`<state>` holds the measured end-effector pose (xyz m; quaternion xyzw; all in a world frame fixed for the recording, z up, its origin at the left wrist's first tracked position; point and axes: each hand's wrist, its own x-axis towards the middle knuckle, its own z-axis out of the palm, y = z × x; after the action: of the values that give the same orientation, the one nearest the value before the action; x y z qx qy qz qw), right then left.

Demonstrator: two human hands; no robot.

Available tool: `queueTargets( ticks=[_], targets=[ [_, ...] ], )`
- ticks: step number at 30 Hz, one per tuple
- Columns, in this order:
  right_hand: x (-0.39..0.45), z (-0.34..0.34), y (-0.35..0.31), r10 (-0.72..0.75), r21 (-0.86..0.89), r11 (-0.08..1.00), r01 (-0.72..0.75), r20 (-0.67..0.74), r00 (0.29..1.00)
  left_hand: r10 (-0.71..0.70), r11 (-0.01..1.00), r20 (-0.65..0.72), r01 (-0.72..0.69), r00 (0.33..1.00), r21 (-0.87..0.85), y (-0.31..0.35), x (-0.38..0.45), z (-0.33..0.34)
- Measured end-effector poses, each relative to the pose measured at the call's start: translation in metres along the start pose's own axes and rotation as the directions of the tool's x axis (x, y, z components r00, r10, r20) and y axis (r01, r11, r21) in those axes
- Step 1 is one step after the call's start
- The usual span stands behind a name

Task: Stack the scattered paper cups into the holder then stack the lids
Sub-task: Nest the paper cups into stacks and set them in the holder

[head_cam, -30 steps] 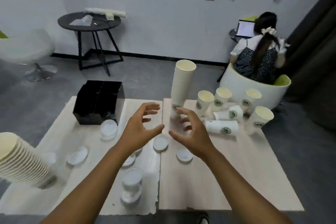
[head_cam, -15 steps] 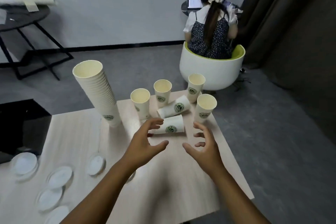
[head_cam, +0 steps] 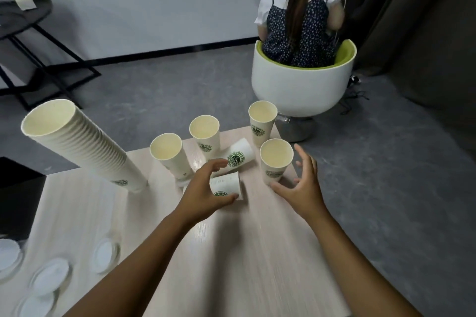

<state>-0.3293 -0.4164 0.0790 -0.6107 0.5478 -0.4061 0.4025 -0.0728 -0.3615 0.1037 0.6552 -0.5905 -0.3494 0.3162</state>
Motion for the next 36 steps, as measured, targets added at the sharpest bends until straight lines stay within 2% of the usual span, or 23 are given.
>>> queueTargets(
  ticks=[5,10,19,25,29,33,36],
  targets=[
    [0.03,0.012,0.016,0.011,0.079,0.997,-0.016,0.057,0.998,-0.009,0.995,0.091,-0.001,0.996,0.103,-0.02,0.033,0.012],
    [0.046,0.015,0.032,0.014,0.073,0.997,-0.018,0.058,0.998,-0.018,0.976,0.174,-0.02,0.984,0.216,-0.04,0.054,0.026],
    [0.057,0.015,0.046,0.037,0.074,0.996,-0.044,0.09,0.995,-0.082,0.936,0.219,0.0,0.972,0.353,-0.057,0.065,0.054],
    [0.056,0.016,0.042,0.021,0.045,0.999,-0.027,0.11,0.994,-0.078,0.932,0.19,0.003,0.979,0.364,-0.061,0.067,0.064],
    [0.05,0.011,0.028,0.008,0.035,0.999,-0.011,0.099,0.995,-0.072,0.961,0.149,0.028,0.986,0.276,-0.051,0.056,0.055],
    [0.035,0.008,-0.001,-0.017,0.063,0.998,0.009,0.123,0.992,-0.079,0.992,-0.007,0.079,0.997,0.098,-0.031,0.028,0.03],
    [0.014,0.016,-0.026,-0.046,0.085,0.996,0.032,0.173,0.984,-0.071,0.997,-0.143,0.076,0.987,0.031,-0.017,-0.008,0.004]
  ],
)
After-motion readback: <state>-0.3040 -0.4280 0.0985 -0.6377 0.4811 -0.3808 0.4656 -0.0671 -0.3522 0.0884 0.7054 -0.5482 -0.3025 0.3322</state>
